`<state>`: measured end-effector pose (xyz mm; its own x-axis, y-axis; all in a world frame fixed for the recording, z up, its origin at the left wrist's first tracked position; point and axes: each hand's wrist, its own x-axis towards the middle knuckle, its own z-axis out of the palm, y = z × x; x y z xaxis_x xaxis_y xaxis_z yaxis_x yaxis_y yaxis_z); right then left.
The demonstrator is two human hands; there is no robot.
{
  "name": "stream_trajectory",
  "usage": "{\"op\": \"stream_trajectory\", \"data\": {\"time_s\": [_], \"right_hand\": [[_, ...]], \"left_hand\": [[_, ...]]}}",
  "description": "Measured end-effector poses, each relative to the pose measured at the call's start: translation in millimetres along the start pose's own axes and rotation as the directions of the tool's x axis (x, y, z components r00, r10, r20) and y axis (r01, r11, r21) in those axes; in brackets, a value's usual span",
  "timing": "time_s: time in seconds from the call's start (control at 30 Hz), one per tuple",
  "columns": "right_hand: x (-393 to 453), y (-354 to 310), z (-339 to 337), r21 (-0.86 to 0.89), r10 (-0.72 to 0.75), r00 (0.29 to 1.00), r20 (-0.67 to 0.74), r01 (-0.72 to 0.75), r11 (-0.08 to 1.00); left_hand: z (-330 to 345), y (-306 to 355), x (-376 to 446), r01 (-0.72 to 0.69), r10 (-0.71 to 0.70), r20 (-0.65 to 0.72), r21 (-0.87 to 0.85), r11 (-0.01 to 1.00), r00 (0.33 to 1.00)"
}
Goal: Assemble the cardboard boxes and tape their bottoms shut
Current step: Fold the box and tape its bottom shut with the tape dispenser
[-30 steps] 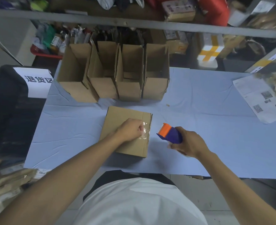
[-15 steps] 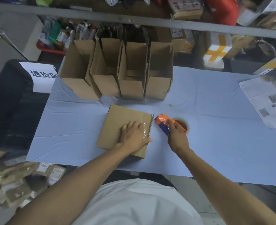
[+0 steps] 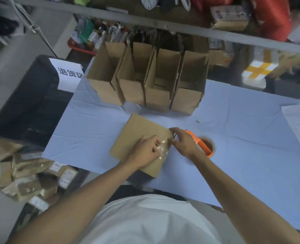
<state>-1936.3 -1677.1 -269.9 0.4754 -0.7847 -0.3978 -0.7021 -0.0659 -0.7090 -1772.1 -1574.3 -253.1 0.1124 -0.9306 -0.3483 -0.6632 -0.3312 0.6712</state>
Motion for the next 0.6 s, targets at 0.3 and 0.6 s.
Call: {"op": "stream_trajectory", "data": {"time_s": [0.3, 0.6], "right_hand": [[0, -10, -15, -0.032, 0.028, 0.992, 0.123, -0.025, 0.999], [-5, -22, -24, 0.402, 0.142, 0.974, 0.175, -0.202, 0.893]], "left_hand": [[0, -5, 0, 0.376, -0.275, -0.398, 0.201, 0.904, 0.875], [12, 16, -63, 0.069, 0.022, -0.322, 0.268, 0.961, 0.947]]}}
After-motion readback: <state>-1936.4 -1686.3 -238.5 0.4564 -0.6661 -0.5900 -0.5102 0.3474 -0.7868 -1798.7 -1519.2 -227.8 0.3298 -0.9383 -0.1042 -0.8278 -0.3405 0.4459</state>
